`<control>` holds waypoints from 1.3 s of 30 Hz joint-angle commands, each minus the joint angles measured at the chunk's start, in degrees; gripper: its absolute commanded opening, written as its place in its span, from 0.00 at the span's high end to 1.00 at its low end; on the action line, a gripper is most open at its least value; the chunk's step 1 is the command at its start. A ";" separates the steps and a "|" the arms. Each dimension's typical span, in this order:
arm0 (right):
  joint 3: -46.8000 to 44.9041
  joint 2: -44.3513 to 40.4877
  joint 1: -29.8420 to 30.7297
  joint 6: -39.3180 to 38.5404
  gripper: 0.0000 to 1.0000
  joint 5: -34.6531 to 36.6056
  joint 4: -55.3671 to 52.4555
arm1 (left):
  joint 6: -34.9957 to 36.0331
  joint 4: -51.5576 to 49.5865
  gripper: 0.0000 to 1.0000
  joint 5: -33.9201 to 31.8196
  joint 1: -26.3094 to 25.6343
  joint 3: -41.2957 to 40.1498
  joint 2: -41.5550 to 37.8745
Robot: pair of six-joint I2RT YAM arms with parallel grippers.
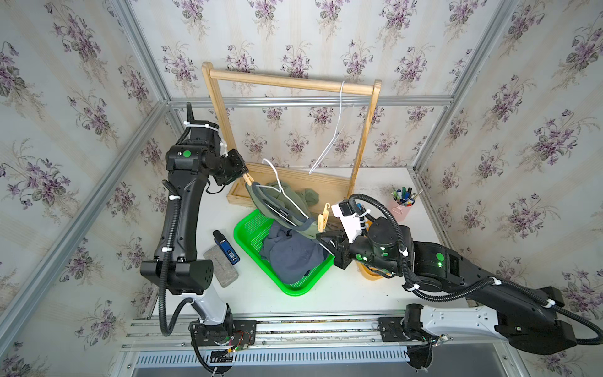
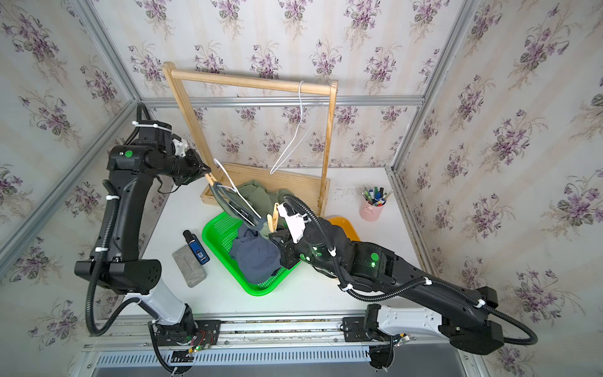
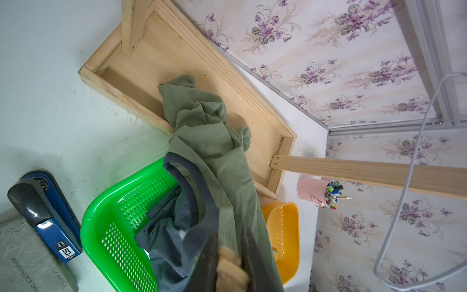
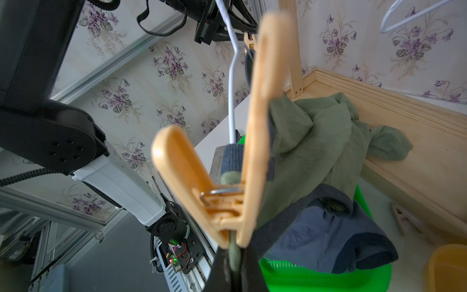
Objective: Remove the clothespins securing tank tops to the hanger
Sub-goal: Remove the clothespin from the hanger, then place the clothespin in the storage box.
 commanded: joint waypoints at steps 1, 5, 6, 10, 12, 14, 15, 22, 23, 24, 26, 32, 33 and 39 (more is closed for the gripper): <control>1.22 0.33 0.13 2.88 1.00 -0.83 -0.56 | 3.07 6.57 0.91 -3.65 -1.26 -3.51 -3.07; 1.21 0.46 0.12 4.92 1.00 -1.97 0.10 | 3.87 8.58 0.91 -7.32 -3.22 -7.03 -6.52; 1.01 0.13 0.06 5.39 1.00 -1.70 0.35 | 3.73 8.72 0.92 -7.39 -3.38 -7.79 -7.17; 0.73 -1.64 0.10 5.88 1.00 1.70 0.99 | 2.28 8.75 0.92 -10.95 -3.21 -12.58 -10.72; 1.11 -1.78 -0.15 5.67 1.00 3.15 1.08 | 1.17 8.75 0.92 -11.10 -3.19 -15.66 -13.35; 1.33 -1.34 -1.41 5.76 1.00 2.53 1.60 | -0.10 8.75 0.92 -11.13 -3.21 -19.53 -17.33; 1.57 -0.84 -2.41 5.88 1.00 1.46 1.73 | -0.61 8.80 0.91 -10.72 -3.25 -21.13 -18.77; 5.16 5.57 -12.39 5.73 1.00 -7.20 2.55 | -4.03 8.60 0.92 -9.10 -8.81 -29.61 -29.34; 5.82 6.58 -14.82 5.49 1.00 -9.10 2.99 | -4.88 8.53 0.92 -9.09 -10.77 -30.43 -30.24; 6.81 7.86 -17.08 5.10 1.00 -10.81 3.07 | -5.81 8.62 0.91 -9.33 -13.14 -31.13 -30.88; 9.16 10.65 -20.23 3.60 1.00 -13.41 2.85 | -7.61 8.74 0.92 -11.70 -19.22 -31.99 -31.32; 15.62 19.78 -26.54 0.97 1.00 -22.05 2.60 | -10.00 14.08 0.91 -19.46 -36.87 -33.80 -28.03; 16.41 20.99 -27.32 0.94 1.00 -23.51 2.80 | -10.16 15.45 0.91 -20.68 -39.51 -34.00 -27.20; 21.05 26.77 -30.28 0.76 1.00 -27.77 1.17 | -11.38 25.18 0.91 -26.00 -51.85 -36.01 -20.95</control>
